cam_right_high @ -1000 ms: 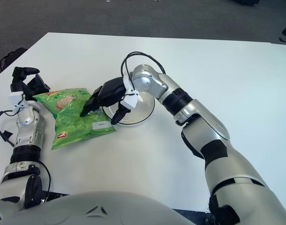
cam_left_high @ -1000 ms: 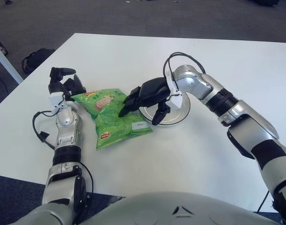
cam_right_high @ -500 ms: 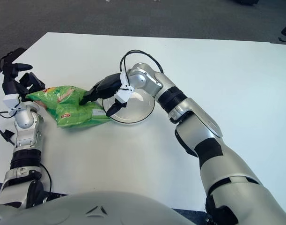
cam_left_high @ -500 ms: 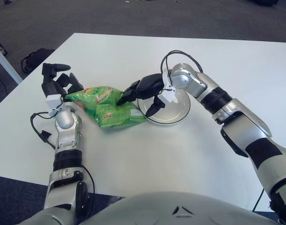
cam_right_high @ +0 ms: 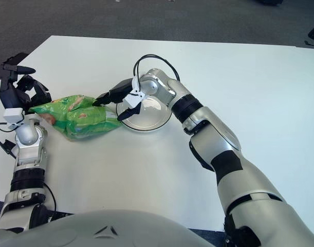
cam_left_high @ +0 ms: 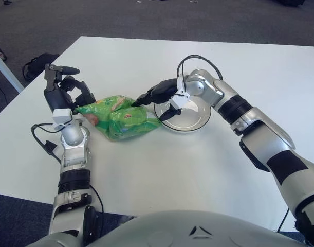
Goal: Put the snack into the plate.
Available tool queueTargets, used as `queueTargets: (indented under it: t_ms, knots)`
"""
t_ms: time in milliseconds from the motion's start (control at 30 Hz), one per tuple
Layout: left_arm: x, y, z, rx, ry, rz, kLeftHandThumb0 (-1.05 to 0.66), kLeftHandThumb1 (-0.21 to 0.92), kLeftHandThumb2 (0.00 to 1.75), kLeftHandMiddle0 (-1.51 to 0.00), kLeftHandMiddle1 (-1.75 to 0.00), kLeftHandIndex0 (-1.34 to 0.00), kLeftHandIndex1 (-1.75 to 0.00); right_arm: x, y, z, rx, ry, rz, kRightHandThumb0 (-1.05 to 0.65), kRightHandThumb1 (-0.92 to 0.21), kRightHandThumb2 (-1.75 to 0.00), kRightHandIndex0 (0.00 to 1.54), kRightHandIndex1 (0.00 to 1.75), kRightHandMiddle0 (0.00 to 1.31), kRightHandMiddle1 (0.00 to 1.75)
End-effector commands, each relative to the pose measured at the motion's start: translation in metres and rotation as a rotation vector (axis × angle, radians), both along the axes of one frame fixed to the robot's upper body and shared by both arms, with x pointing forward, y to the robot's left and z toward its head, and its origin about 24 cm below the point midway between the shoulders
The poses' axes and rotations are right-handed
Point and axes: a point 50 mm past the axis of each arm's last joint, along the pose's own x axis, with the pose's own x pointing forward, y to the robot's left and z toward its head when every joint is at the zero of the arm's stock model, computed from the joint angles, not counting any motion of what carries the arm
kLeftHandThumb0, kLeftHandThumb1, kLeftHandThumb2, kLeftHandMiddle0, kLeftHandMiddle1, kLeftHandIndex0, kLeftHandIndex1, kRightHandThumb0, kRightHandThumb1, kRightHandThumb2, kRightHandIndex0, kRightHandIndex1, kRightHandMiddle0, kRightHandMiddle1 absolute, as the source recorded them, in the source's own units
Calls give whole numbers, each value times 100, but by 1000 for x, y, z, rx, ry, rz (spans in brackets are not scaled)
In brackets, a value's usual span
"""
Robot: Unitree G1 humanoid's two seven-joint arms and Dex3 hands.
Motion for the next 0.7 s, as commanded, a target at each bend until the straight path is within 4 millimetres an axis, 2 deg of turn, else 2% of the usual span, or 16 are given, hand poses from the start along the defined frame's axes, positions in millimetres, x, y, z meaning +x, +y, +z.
queueTargets:
  t_ms: [0, 200, 367, 667]
  knots:
    - [-8, -2, -15, 23, 58, -9, -40, 61, 95, -97, -175, -39, -175, 5, -1, -1, -3, -9, -45, -16, -77, -114, 4, 0, 0, 16]
    - [-9, -1, -16, 58, 66, -23, -40, 60, 95, -92, -175, -39, -175, 9, -1, 0, 16, -16, -83, -21, -82, -110, 3, 0, 0, 17]
    - [-11, 1, -14, 82, 65, -19, -40, 61, 95, -88, -175, -39, -175, 14, 1, 0, 19, -39, -118, -26, -88, -103, 5, 1, 0, 24]
    - [-30, 15, 5, 74, 34, 80, -40, 61, 94, -87, -175, -39, -175, 21, 4, -5, 13, -56, -176, -36, -92, -103, 4, 0, 0, 32]
